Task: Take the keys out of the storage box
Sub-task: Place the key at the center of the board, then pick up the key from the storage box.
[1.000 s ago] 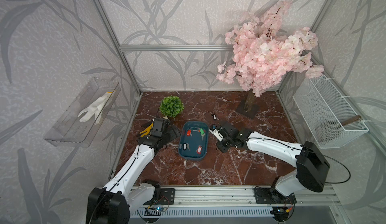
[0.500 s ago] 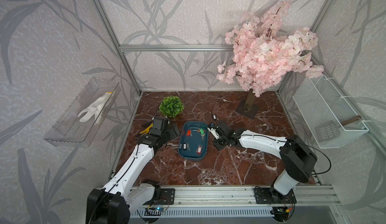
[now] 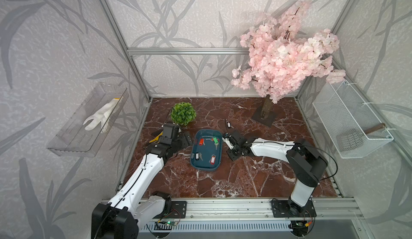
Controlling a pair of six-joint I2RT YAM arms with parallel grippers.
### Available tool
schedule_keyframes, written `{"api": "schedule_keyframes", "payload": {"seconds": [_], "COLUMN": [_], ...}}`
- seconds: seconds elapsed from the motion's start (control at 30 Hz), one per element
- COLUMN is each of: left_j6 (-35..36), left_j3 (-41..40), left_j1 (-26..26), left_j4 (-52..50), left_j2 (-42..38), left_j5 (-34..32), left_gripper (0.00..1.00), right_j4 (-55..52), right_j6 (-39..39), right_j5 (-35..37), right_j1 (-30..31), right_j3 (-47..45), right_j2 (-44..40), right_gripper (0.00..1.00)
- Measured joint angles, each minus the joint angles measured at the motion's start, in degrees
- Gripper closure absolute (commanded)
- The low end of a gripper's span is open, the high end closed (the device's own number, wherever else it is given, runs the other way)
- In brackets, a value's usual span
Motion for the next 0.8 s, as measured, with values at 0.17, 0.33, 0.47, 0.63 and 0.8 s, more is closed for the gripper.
{"api": "schedule_keyframes", "payload": {"seconds": [0.17, 0.33, 0.47, 0.63, 0.8], "left_j6": [0.70, 0.83, 0.55, -1.25, -3.69], "left_j3": [0.00, 0.00, 0.00, -0.42, -2.97], "left_j1": [-0.02, -0.02, -0.09, -0.09, -0.11], "left_j4": [-0.04, -0.63, -1.11, 0.09, 2.93], "left_j2": [-0.44, -0.94, -0.94, -0.59, 2.40], "left_j5": [1.81, 2.64, 2.64, 4.37, 8.52], "left_gripper": [0.13, 0.14, 0.14, 0.19, 0.23], "right_j4": [0.50, 1.14, 1.99, 2.56, 5.07], "right_j6": [0.00, -0.31, -1.25, -2.67, -2.58], "right_j5": [0.46, 1.07, 0.85, -1.92, -6.60], "right_j1": [-0.15, -0.59, -0.74, -0.79, 0.09], "right_j3": [-1.27, -2.54, -2.56, -1.99, 0.37], "right_j2": [-1.31, -6.47, -10.62, -13.75, -13.77], "right_gripper": [0.61, 0.52, 0.48, 0.43, 0.41]}}
